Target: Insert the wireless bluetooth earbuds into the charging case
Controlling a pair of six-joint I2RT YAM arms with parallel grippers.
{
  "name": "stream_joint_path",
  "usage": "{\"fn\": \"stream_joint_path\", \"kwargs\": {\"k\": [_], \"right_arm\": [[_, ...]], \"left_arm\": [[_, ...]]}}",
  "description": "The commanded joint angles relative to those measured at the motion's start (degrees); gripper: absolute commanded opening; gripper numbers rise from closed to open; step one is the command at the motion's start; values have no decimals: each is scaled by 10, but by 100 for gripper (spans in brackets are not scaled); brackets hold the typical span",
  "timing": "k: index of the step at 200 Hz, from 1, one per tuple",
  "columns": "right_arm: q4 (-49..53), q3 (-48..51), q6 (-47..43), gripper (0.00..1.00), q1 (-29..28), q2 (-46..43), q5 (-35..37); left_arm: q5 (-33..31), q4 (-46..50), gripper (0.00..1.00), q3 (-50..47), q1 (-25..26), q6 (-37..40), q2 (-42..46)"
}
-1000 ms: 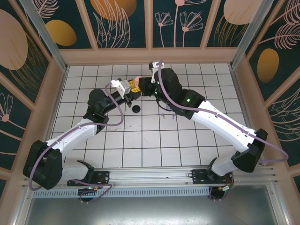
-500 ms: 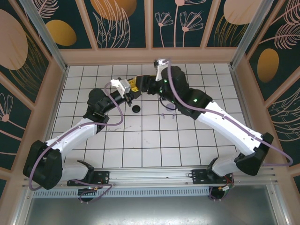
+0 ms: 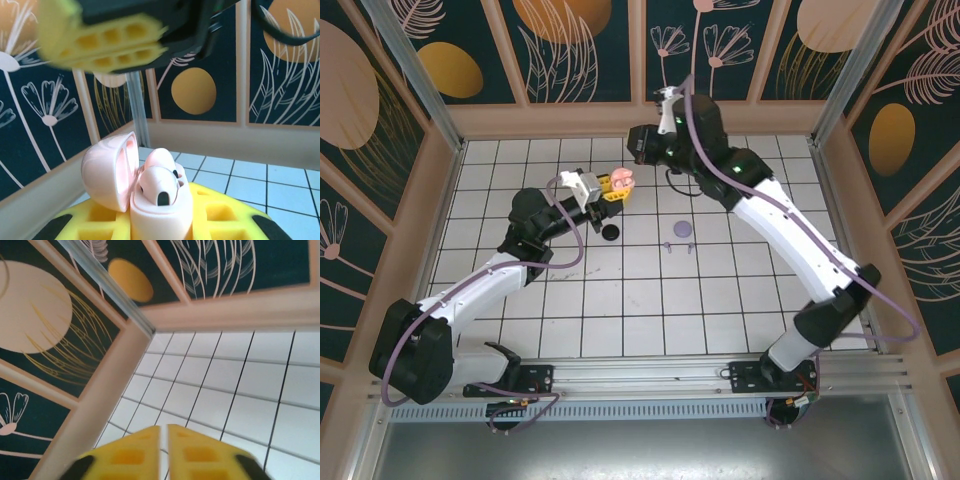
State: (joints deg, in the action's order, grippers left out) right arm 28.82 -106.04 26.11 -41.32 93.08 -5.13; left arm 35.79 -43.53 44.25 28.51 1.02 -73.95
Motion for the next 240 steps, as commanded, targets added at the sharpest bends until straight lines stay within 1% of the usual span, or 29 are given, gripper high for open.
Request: {"fn": "stream_joint_path", "kwargs": {"k": [1, 28, 51, 72, 93, 113, 137, 148, 173, 187, 199, 217, 231, 240], "right_arm": [[62, -47, -20, 8, 4, 37, -39], [78, -53, -26, 7, 5, 60, -61], [89, -30, -25, 4, 3, 55, -89], [87, 23, -21, 2, -5, 22, -110], [73, 88, -5, 1, -11, -37, -119], [55, 140, 17, 1, -3, -91, -87], [27, 187, 52, 5, 33, -141, -5], [13, 216, 66, 7, 50, -161, 24], [-18, 281, 87, 14, 89, -181, 34], [-17, 308, 86, 20, 97, -179, 49], [-20, 331, 82, 24, 97, -174, 57], [-26, 360, 79, 39, 97, -166, 72], [-29, 376, 79, 46, 97, -156, 82], [-32, 385, 81, 48, 97, -149, 88]], "left_arm": [[25, 23, 0, 8, 3, -2, -5], [20, 21, 0, 7, 3, 0, -6], [14, 21, 0, 10, 3, 3, -10], [6, 23, 0, 16, 3, 6, -16], [2, 27, 0, 22, 3, 9, -25], [-1, 18, 0, 23, 3, -1, -33], [-14, 2, 0, 16, 3, -40, -46], [-23, 2, 0, 11, 3, -63, -52], [-65, 12, 0, -10, 3, -122, -67], [-84, 38, 0, -11, 3, -150, -82], [-86, 54, 0, -7, 3, -179, -103], [-93, 88, 0, 12, 3, -215, -144], [-96, 132, 0, 44, 3, -227, -186], [-100, 158, 0, 65, 3, -235, -210]]}}
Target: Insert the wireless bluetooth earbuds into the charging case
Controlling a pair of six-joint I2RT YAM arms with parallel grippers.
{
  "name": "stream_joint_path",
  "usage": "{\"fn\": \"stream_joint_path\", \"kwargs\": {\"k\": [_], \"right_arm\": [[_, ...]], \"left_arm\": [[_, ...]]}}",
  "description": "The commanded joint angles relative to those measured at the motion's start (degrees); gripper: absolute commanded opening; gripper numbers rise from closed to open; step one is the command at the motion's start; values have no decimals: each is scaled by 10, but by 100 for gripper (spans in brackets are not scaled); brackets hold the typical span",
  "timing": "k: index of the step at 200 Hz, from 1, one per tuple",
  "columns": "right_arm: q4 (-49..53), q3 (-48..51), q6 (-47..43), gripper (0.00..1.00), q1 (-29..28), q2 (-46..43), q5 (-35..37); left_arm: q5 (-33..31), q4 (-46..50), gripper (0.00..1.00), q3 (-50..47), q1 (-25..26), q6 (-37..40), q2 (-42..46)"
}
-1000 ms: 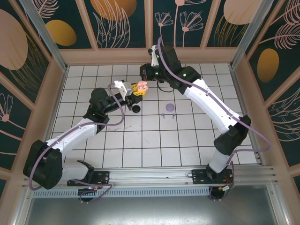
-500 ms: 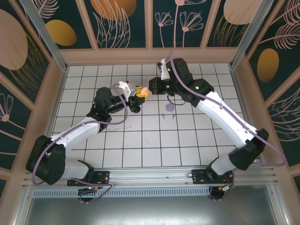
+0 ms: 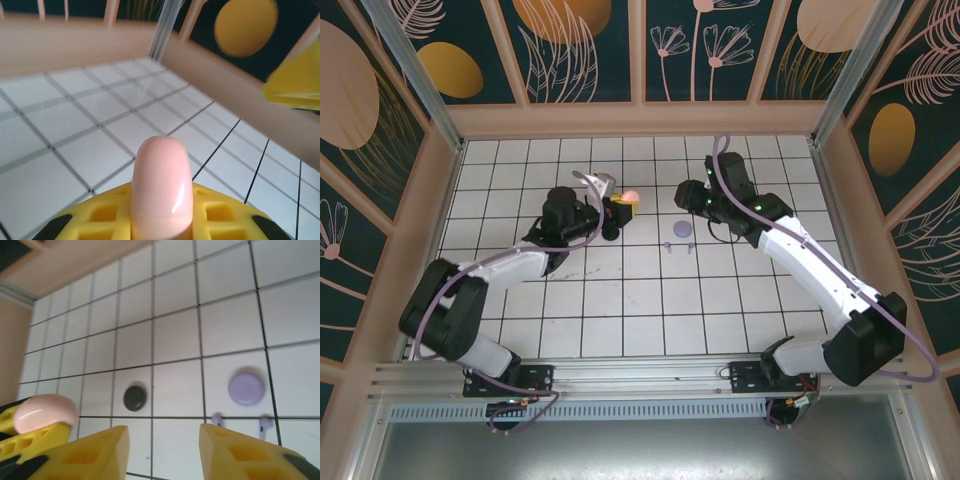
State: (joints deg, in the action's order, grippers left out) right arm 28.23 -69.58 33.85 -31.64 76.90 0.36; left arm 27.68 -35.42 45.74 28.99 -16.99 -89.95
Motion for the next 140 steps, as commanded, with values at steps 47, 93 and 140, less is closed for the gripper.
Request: {"fn": "stream_joint_path", "kwargs": {"k": [47, 93, 140], "right_arm": [[-31, 37, 6, 54, 21, 52, 45], [-31, 29, 6, 54, 22, 77, 51], [-31, 25, 7, 54, 21, 86, 55]], "left_arm": [[-28, 165, 2, 155, -2, -88, -174], [-62, 222, 13, 237, -2, -131, -258], [-89, 299, 18, 314, -2, -142, -322]]}}
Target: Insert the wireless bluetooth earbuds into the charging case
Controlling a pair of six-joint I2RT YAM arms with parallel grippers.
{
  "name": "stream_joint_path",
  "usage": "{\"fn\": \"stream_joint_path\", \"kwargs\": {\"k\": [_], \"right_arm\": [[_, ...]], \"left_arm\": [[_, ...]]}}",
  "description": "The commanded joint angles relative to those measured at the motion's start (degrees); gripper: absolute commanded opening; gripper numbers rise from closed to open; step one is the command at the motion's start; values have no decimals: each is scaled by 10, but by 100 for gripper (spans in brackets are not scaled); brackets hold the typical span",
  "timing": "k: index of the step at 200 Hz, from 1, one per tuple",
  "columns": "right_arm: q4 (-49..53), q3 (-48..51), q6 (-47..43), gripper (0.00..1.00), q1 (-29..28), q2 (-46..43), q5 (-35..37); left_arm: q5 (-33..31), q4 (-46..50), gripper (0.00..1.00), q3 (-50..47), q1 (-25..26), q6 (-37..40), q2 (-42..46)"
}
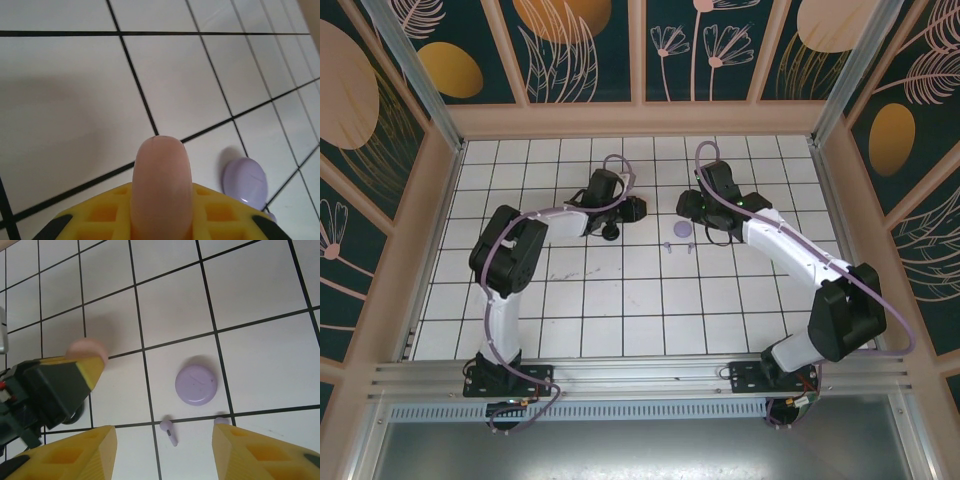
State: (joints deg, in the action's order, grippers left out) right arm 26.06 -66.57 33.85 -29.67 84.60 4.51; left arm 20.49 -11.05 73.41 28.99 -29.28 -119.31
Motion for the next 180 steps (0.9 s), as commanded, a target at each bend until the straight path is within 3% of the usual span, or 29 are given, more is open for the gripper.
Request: {"fn": "stream_joint_path", "kwargs": {"k": [1, 128, 180], "right_arm": [[-10, -6, 7, 54, 2, 9, 14], [-2, -10, 6, 58, 2, 12, 21], [10, -18, 5, 71, 2, 30, 35]], "left_arm": [[-18, 56, 18, 38, -2, -20, -30], [-102, 125, 48, 78, -2, 9, -40], [-165, 143, 50, 70, -2, 28, -1]]}}
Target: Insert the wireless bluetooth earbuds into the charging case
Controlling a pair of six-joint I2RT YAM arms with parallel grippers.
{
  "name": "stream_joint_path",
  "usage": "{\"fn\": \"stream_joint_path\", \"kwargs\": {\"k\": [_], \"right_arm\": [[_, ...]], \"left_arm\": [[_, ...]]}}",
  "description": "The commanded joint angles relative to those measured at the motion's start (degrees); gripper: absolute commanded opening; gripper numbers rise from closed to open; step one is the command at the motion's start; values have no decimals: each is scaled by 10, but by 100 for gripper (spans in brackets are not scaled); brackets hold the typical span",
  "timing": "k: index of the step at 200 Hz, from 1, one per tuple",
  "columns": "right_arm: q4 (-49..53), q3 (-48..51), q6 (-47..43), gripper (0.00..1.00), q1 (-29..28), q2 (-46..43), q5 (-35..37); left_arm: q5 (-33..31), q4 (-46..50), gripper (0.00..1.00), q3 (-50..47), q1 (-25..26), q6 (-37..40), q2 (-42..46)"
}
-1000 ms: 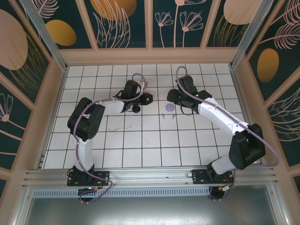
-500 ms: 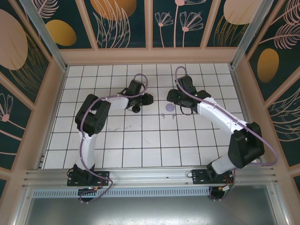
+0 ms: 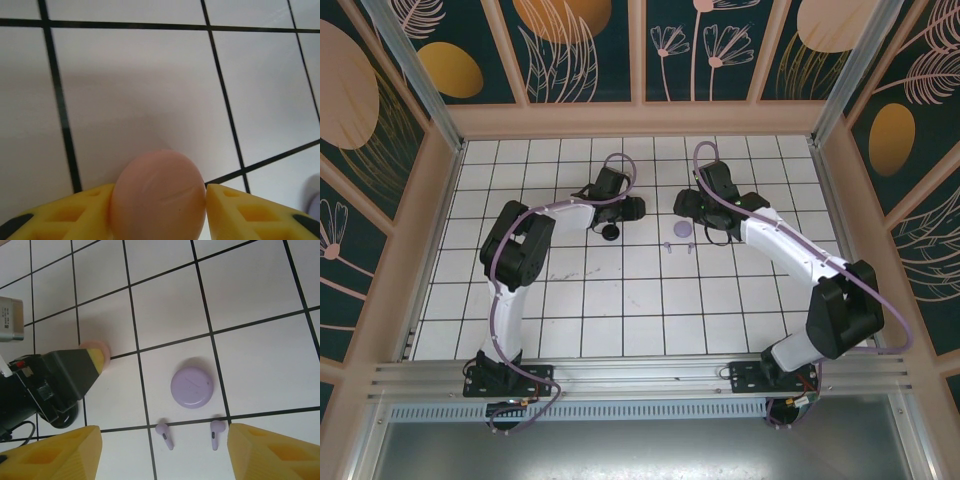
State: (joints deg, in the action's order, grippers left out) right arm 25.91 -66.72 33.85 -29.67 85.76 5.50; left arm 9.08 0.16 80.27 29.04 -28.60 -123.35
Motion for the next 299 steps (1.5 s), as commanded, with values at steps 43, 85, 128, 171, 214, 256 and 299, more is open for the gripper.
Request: {"fn": "stream_joint_path", "kwargs": {"k": [43, 85, 128, 171, 214, 256, 299], "right_arm": [[33, -30, 10, 72, 2, 65, 39], [39, -50, 19, 71, 5, 106, 43], [81, -103, 44, 70, 10, 186, 43], [106, -153, 82, 70, 16, 259, 25], [131, -187, 140, 71, 17, 300, 16], [148, -203, 180, 71, 16, 316, -3], [153, -202, 201, 71, 14, 328, -16]], "left_arm": [[-69, 17, 55, -3, -2, 36, 93], [-88, 0, 55, -17, -2, 49, 144], [-125, -65, 56, -75, -2, 74, 235], [-177, -181, 73, -175, -2, 92, 349], [-210, -229, 99, -214, -2, 107, 406], [-281, -257, 99, -242, -2, 90, 425], [-348, -318, 99, -305, -3, 93, 446]]}}
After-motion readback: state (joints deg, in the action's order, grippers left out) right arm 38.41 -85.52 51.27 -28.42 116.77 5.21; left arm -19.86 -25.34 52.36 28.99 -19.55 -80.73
